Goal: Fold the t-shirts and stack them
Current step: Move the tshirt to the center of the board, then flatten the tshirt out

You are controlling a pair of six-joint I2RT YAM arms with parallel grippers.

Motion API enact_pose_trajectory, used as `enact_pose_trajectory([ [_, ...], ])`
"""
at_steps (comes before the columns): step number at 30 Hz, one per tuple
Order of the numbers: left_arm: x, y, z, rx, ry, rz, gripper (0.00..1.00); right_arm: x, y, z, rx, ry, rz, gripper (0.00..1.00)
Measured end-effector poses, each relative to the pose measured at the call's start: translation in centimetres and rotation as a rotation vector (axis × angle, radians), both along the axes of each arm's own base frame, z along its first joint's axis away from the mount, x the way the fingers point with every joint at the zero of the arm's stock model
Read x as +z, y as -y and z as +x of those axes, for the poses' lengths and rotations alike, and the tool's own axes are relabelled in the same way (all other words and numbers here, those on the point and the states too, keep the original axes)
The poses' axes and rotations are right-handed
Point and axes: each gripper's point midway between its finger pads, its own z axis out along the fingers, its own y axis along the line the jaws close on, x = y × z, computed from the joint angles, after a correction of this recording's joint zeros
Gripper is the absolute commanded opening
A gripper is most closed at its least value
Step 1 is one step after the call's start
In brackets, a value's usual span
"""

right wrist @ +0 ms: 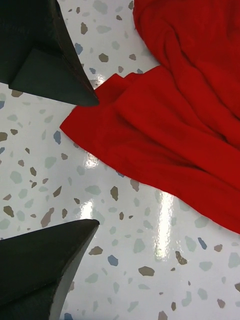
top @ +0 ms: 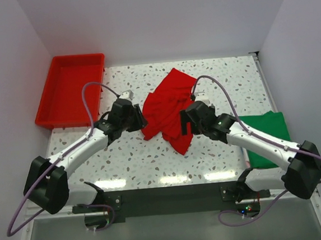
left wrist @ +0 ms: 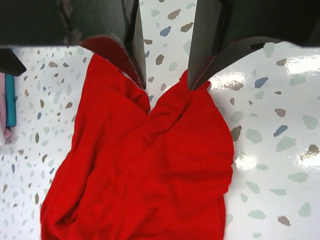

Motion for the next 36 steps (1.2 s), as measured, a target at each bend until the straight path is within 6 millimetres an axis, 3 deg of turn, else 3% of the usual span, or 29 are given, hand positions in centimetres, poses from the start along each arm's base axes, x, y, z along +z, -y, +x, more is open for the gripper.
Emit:
enact_pose_trajectory([
  [3,-2.2,0.9,-0.7,-0.033,-0.045,0.019,0.45,-1.9,-1.0,0.0,0.007,-0.042,0.02,0.87],
  [6,-4.8,1.7,-1.6,-0.061,-0.101,0.051,0.54,-4.8,-1.5,-0.7,0.011,-0.106,0.031,0.74],
  [10,-7.7,1.6,-2.5,-0.058,-0.164,0.096,0.57,-8.2,-1.6,-2.2,0.005,-0.188,0.028,0.71],
  [13,-8.8,1.4,-2.2,-0.043,-0.177,0.116,0.57,-9.9,-1.9,-2.8,0.001,-0.225,0.03,0.72],
  [18,-10.1,1.2,-1.8,-0.023,-0.184,0.141,0.47,-11.1,-3.3,-2.9,0.002,-0.252,0.066,0.72],
  [21,-10.9,1.1,-1.6,-0.014,-0.194,0.155,0.35,-11.8,-4.1,-3.0,0.005,-0.269,0.081,0.65],
  [22,-11.0,1.0,-1.5,-0.011,-0.194,0.158,0.28,-12.0,-4.2,-3.1,0.005,-0.271,0.082,0.58],
  [25,-10.9,1.1,-1.1,-0.003,-0.187,0.161,0.14,-12.2,-4.6,-3.0,0.001,-0.268,0.095,0.4],
  [26,-10.8,1.1,-0.8,0.002,-0.182,0.164,0.11,-12.2,-4.8,-2.9,-0.001,-0.265,0.098,0.19],
  [28,-10.4,1.1,-0.4,0.011,-0.174,0.167,0.05,-12.4,-4.7,-2.9,-0.011,-0.267,0.098,0.03],
  [31,-9.4,0.5,0.9,0.04,-0.16,0.16,0.02,-12.2,-3.4,-3.1,-0.044,-0.265,0.06,0.0],
  [33,-8.4,-1.0,2.0,0.084,-0.15,0.149,0.02,-11.3,-2.1,-3.0,-0.071,-0.254,0.041,0.0],
  [36,-6.1,-4.5,4.1,0.174,-0.119,0.131,0.02,-7.7,1.1,-2.0,-0.149,-0.183,0.082,0.0],
])
